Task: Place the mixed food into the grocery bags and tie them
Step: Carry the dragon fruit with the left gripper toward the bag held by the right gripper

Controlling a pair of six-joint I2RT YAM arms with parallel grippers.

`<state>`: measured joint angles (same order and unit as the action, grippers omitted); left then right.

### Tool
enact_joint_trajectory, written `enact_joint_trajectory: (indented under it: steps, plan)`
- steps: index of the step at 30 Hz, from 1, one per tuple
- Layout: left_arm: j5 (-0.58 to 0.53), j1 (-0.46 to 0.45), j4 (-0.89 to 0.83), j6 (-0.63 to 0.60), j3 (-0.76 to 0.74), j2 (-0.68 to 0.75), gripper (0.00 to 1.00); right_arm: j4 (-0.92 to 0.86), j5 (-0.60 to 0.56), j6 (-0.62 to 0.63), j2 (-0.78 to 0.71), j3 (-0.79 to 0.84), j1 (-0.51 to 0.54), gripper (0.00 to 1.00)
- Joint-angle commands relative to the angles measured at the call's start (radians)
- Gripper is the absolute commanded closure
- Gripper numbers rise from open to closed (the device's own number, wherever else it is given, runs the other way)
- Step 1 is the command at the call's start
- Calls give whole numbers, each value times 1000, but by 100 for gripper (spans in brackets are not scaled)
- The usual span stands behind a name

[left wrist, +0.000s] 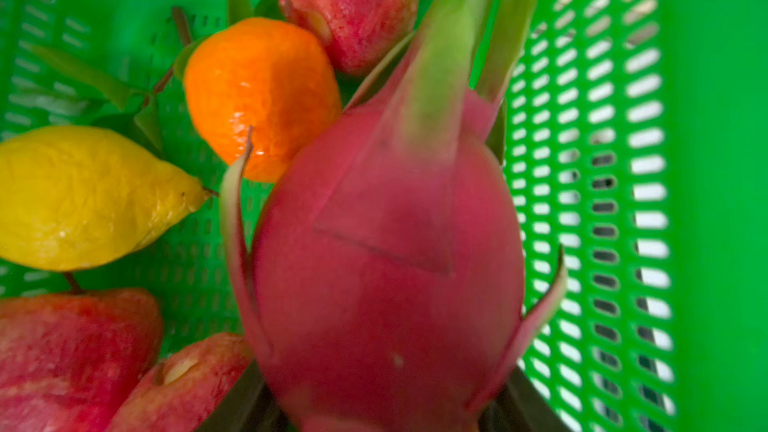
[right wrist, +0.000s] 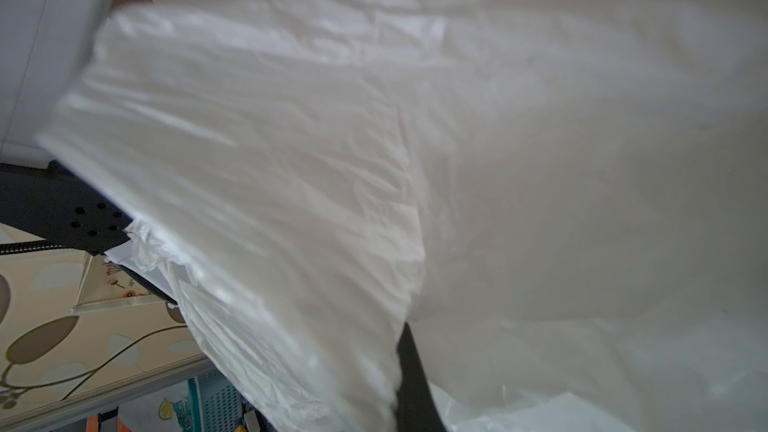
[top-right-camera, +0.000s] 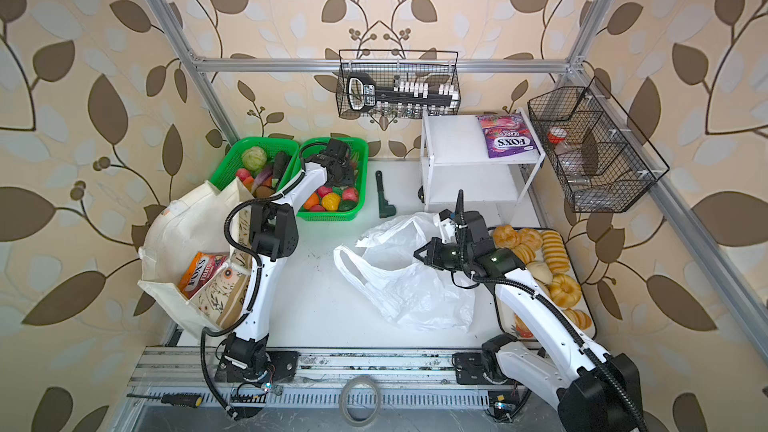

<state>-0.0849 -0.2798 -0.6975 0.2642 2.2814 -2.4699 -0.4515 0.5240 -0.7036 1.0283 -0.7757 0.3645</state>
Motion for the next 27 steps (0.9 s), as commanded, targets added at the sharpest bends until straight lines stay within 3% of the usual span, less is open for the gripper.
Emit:
enact_joint_trajectory:
  steps: [1, 9, 17, 20, 22, 25, 27]
  plan:
    - [37, 2, 4, -37, -33, 191, 45, 11, -1, -10, 1, 9, 4, 100]
    - [83, 2, 62, -51, -212, 481, 46, 38, 0, -21, 20, 7, -13, 100]
    - [326, -39, 116, -47, -513, 814, 50, 65, 12, -28, 66, -12, -24, 100]
    - [452, -102, 185, -82, -665, 961, 53, 65, 10, -24, 80, -17, -25, 100]
    - [517, -194, 208, -156, -755, 1067, 53, 66, 10, -19, 89, -20, -25, 100]
    - [587, -329, 222, -248, -861, 1164, 51, 65, 15, -13, 99, -26, -26, 100]
    - [634, -374, 245, -247, -920, 1198, 53, 65, 18, -9, 103, -31, -26, 100]
